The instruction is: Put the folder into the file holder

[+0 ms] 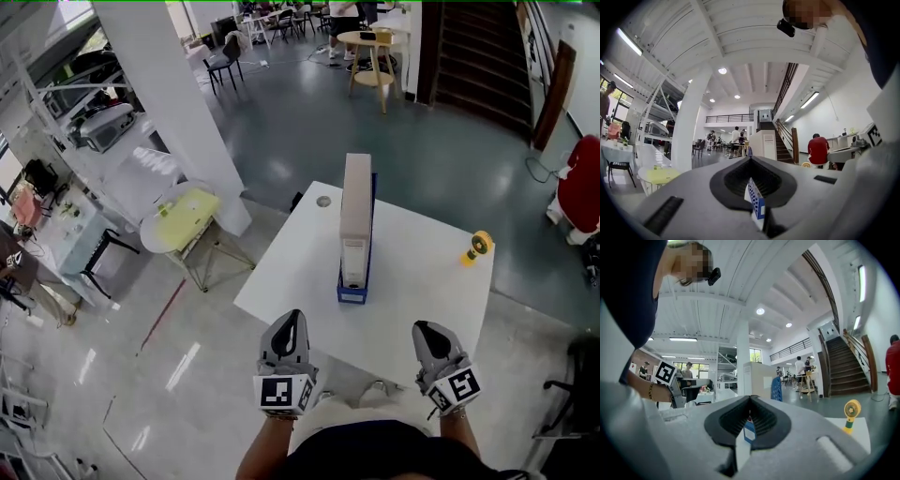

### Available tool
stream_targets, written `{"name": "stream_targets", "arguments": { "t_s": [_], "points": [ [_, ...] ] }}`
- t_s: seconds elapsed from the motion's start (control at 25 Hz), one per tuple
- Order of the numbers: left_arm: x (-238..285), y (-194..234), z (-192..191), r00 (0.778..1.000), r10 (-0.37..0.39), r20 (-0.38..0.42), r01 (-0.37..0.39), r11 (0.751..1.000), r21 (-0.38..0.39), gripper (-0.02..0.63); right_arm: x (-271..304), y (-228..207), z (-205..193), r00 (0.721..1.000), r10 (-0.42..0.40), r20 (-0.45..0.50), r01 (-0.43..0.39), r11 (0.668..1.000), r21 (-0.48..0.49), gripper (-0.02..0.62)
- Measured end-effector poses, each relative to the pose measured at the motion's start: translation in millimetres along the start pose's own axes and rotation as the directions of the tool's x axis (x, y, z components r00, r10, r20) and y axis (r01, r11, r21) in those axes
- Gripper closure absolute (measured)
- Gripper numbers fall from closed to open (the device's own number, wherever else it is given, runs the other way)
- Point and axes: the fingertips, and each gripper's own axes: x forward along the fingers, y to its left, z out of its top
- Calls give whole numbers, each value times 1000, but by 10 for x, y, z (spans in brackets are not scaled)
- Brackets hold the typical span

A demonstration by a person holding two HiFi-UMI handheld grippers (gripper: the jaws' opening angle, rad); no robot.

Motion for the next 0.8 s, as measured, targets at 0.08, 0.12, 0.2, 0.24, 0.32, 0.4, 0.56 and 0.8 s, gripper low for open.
{"name": "stream_targets", "arguments": {
  "t_s": [0.08,0.12,0.2,0.24,0.32,0.4,0.56,0.8],
  "points": [
    [-39,67,-8,1000,-14,1,14,1000,-1,609,11,105,5,1000,-17,-1,17,1000,2,592],
    [-59,101,-14,1000,-19,1,19,1000,0,609,16,153,6,1000,-25,-2,25,1000,-1,592],
    [-90,175,-27,1000,-29,-5,29,1000,2,609,35,237,13,999,-45,-8,45,999,-12,593],
    [-105,212,-33,999,-34,-9,34,999,1,609,47,278,19,998,-54,-12,53,998,-20,594],
    [-142,279,-49,999,-46,-17,46,999,-1,609,67,351,23,997,-72,-17,71,997,-41,594],
    [-174,330,-73,998,-56,-20,56,998,-3,609,71,380,11,995,-99,-18,98,994,-50,594],
    [-185,395,-117,997,-75,-23,75,997,0,609,63,392,-8,988,-155,-12,154,987,-46,594],
    [-179,377,-131,994,-105,-30,105,994,-13,609,16,418,14,981,-194,-13,193,980,-50,594]
  ]
}}
